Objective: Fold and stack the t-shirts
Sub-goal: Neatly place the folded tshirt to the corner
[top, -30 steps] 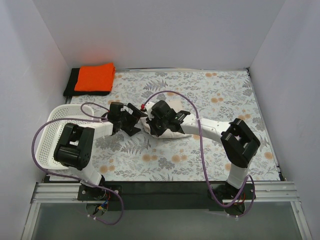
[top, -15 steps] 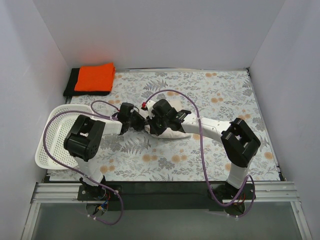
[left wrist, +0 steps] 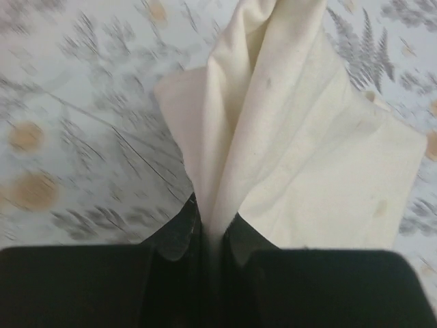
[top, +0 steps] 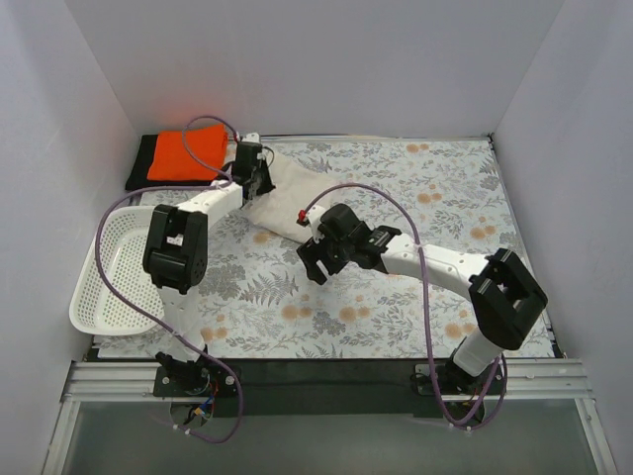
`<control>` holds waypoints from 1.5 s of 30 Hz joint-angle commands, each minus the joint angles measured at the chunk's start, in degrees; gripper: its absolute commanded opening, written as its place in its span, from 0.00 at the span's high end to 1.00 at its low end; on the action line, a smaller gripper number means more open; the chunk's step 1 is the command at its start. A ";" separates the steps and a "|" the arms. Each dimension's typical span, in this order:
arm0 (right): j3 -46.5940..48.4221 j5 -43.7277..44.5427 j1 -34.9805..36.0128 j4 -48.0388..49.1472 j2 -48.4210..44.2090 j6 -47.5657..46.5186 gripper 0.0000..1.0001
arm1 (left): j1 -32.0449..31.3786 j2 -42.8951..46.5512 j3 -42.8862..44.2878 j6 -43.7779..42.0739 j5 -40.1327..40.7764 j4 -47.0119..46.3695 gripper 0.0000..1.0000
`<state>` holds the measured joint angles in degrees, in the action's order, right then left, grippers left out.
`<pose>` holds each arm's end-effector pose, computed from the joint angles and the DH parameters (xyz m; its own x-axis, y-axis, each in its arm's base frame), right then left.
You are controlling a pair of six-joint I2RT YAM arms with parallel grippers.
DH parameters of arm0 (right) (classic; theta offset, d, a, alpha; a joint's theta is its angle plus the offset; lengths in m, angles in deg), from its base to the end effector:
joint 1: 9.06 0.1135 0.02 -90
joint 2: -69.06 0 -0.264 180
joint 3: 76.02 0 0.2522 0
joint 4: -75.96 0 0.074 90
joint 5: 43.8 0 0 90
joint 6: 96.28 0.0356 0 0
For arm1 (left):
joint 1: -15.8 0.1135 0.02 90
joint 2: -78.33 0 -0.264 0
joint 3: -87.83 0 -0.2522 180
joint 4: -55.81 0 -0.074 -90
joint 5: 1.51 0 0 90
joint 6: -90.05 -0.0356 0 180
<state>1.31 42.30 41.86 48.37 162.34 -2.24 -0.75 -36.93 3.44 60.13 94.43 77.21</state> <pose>0.2232 0.2786 0.2323 -0.4899 -0.4918 -0.7198 -0.7730 0.6269 0.0978 0.4350 -0.1254 0.1956 -0.4947 -0.7523 -0.4351 -0.4416 0.6488 -0.6197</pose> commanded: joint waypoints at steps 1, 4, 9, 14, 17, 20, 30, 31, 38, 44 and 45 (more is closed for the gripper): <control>-2.39 2.49 -0.90 -3.84 -4.32 -1.40 0.29 | 2.49 -3.45 10.13 -17.34 9.26 3.96 1.00; -3.89 3.55 -1.34 -5.94 -5.47 -1.40 0.26 | 3.90 -7.25 18.14 -24.54 13.92 4.84 1.00; -3.98 3.64 -2.22 -8.67 -5.12 -1.31 0.26 | 5.92 -16.21 29.85 -35.18 20.34 2.74 1.00; -2.75 2.68 -3.10 -10.87 -1.52 -0.52 0.26 | 8.90 -23.69 44.26 -42.49 21.75 4.13 1.00; -1.70 1.27 -3.19 -11.57 0.85 0.01 0.26 | 10.58 -23.87 46.90 -43.64 22.63 5.19 1.00; -0.65 -0.22 -3.28 -11.66 2.87 0.19 0.26 | 12.77 -23.61 51.65 -43.47 22.11 7.38 1.00; 4.71 -2.43 -3.63 -13.16 8.15 -0.43 0.26 | 20.77 -22.46 56.85 -39.86 12.44 13.10 1.00; 4.89 -2.43 -3.63 -13.42 8.50 -0.43 0.26 | 21.47 -22.46 56.50 -40.12 12.26 13.10 1.00; 5.60 -2.43 -3.81 -14.21 9.12 0.54 0.26 | 23.76 -24.74 54.30 -41.52 11.38 10.91 1.00; 5.60 -1.38 -3.98 -15.00 9.12 1.68 0.26 | 24.29 -27.73 55.18 -42.58 13.39 7.67 1.00; 5.51 -1.11 -3.98 -15.18 9.03 2.20 0.26 | 24.29 -28.08 54.57 -43.54 14.53 6.70 1.00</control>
<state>4.74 40.72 38.18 34.76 171.17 -1.50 22.85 -64.89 57.38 19.32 105.66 88.88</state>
